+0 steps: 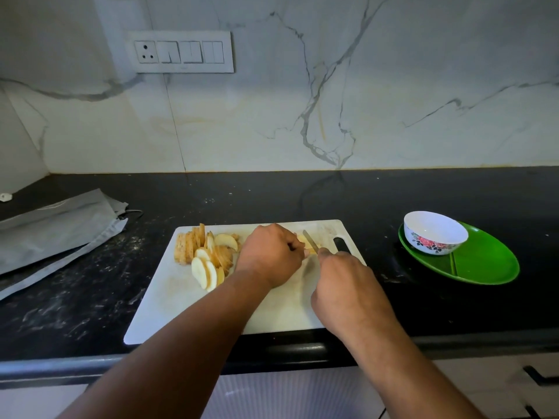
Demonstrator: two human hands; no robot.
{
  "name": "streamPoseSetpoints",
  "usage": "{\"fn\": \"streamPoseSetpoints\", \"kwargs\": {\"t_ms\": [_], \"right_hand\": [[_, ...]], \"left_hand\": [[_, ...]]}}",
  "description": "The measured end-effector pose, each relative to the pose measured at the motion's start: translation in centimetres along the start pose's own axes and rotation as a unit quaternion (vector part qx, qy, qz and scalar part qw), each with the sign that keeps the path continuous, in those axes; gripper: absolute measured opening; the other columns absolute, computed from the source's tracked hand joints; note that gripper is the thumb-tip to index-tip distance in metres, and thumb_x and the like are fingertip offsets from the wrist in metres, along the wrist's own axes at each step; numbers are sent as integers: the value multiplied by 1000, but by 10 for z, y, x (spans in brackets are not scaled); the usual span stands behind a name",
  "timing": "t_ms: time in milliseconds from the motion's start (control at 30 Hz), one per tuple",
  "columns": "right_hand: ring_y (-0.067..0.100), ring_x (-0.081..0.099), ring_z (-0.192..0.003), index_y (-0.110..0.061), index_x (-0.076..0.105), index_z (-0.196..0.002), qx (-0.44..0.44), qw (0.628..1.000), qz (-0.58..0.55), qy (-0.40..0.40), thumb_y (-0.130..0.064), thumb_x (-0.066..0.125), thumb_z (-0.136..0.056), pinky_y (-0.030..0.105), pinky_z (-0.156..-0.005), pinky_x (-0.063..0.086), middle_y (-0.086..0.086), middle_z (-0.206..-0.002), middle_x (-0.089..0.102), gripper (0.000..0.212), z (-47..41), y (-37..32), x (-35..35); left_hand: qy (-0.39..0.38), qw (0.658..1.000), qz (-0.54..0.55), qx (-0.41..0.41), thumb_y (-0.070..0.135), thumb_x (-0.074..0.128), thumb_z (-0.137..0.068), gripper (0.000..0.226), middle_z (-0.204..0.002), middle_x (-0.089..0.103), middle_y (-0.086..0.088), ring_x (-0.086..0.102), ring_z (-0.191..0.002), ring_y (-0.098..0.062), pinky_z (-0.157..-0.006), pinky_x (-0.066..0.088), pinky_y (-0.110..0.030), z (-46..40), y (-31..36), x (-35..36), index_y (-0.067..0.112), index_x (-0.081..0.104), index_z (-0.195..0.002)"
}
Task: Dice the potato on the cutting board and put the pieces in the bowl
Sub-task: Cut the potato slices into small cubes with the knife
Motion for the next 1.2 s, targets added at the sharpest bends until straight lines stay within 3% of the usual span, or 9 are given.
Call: {"fn": "streamPoseSetpoints", "kwargs": {"t_ms": [167, 300, 433, 600, 667, 767, 867, 1067, 1200], "right_hand": [[17, 62, -94, -21, 41, -141, -13, 1000, -6, -11, -13, 49, -92, 23, -71, 48, 0, -109, 55, 51, 9, 1, 4], [14, 60, -102, -25, 30, -148, -11, 999, -7, -49, -16, 53, -91, 21, -79, 49, -3, -117, 53, 62, 37, 8, -4], [12, 59, -106, -28, 35, -145, -16, 999, 4, -36, -19, 51, -90, 20, -85, 48, -6, -118, 54, 57, 46, 11, -23], [17, 61, -103, -23, 41, -143, -8, 999, 6, 32, -15, 48, -92, 19, -70, 38, 0, -117, 57, 52, 11, 6, -16], [18, 61, -95, -21, 48, -133, -11, 1000, 4, 29, -13, 46, -92, 19, -67, 35, 1, -111, 58, 42, -4, 1, -8], [16, 52, -79, -19, 52, -126, -21, 1000, -2, 17, -12, 45, -93, 19, -66, 37, 0, -105, 59, 35, -14, -3, 2], [13, 48, -76, -21, 49, -132, -26, 999, -18, 20, -13, 46, -94, 19, -66, 40, -1, -105, 57, 38, -14, -3, 7], [13, 59, -97, -26, 36, -145, -26, 999, -24, -22, -15, 49, -92, 21, -77, 49, -4, -113, 55, 55, 17, 4, 0], [13, 59, -103, -30, 33, -143, -25, 998, -7, -62, -19, 53, -89, 19, -75, 42, -7, -109, 51, 59, 44, 10, -18]], "left_hand": [[2, 1000, -17, 2, 39, 75, -90, 15, -92, 78, 13, 70, -88, -9, -70, 49, -19, -5, -1, 2, 29, 82, -82], [-5, 1000, -11, 7, 43, 74, -91, 16, -94, 77, 15, 70, -87, -8, -74, 56, -23, -5, -2, 2, 30, 83, -88], [-5, 1000, -14, 19, 44, 72, -94, 17, -96, 78, 14, 69, -83, -9, -78, 61, -27, -2, -1, 1, 31, 83, -94], [3, 998, -22, 62, 37, 70, -96, 17, -140, 64, 14, 65, -112, -9, -87, 46, -17, 3, 4, -1, 27, 84, -98], [10, 997, -25, 69, 34, 71, -95, 17, -124, 71, 10, 66, -105, -11, -89, 53, -22, 3, 4, -2, 25, 85, -98], [-6, 998, -44, 46, 36, 66, -96, 21, -92, 76, 6, 68, -85, -16, -80, 61, -35, 2, 3, -1, 23, 83, -92], [-6, 996, -79, 42, 37, 61, -95, 23, -84, 75, 7, 67, -78, -16, -74, 62, -34, 0, 3, -1, 26, 81, -89], [-4, 994, -108, 30, 45, 63, -95, 25, -79, 72, 12, 65, -71, -13, -66, 58, -30, -2, 2, 2, 29, 78, -83], [-12, 994, -104, 24, 50, 62, -98, 28, -85, 72, 13, 64, -73, -12, -67, 58, -28, -3, -1, 5, 30, 79, -93]]}}
Point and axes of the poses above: each hand's wrist, its own z-axis away from the middle knuckle, its own x-axis out of the palm, y = z × x, the point moved 4 cm from there along -z, towards the middle knuckle
